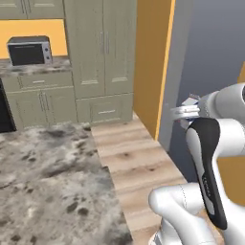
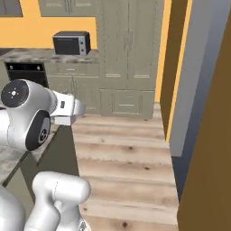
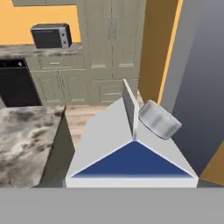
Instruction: Take a sugar cube from the saucer and place it inside the coffee. Then, grab milk from the fridge and place it next to the coffee on the counter to sweeten the coffee.
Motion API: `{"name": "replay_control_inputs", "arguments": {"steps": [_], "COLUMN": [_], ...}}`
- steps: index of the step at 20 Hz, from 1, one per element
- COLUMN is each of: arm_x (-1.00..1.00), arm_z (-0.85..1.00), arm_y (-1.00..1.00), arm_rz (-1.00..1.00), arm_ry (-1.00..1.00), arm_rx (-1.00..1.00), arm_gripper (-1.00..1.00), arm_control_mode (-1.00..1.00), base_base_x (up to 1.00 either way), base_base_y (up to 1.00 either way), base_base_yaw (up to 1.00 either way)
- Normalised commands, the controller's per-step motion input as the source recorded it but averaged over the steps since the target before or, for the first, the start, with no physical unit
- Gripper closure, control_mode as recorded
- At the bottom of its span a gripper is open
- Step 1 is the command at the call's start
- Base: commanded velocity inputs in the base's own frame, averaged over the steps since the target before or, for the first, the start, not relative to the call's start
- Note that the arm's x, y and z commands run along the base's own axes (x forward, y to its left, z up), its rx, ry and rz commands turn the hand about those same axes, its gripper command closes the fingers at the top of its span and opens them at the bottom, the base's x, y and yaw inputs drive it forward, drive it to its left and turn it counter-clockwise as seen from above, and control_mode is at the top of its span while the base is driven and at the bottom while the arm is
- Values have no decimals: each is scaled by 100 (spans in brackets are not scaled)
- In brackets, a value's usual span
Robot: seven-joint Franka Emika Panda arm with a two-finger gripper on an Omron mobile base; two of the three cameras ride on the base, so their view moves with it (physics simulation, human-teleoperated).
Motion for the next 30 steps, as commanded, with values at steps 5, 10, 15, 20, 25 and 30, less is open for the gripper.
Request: {"name": "replay_control_inputs", "arguments": {"steps": [5, 10, 15, 20, 25, 30], "arm_x": [0, 0, 0, 0, 0, 0], "arm_z": [0, 0, 0, 0, 0, 0], "arm_y": [0, 0, 0, 0, 0, 0], "arm_rz": [0, 0, 0, 0, 0, 0], "arm_ry": [0, 0, 0, 0, 0, 0], "arm_rx": [0, 0, 0, 0, 0, 0], "arm_gripper": [100, 100, 100, 100, 100, 100], "arm_control_mode": [100, 100, 100, 100, 100, 100], "base_base_x": [100, 100, 100, 100, 100, 100], "base_base_y": [-36, -72, -73, -60, -39, -37], "base_base_yaw": [57, 37, 33, 32, 38, 41]}}
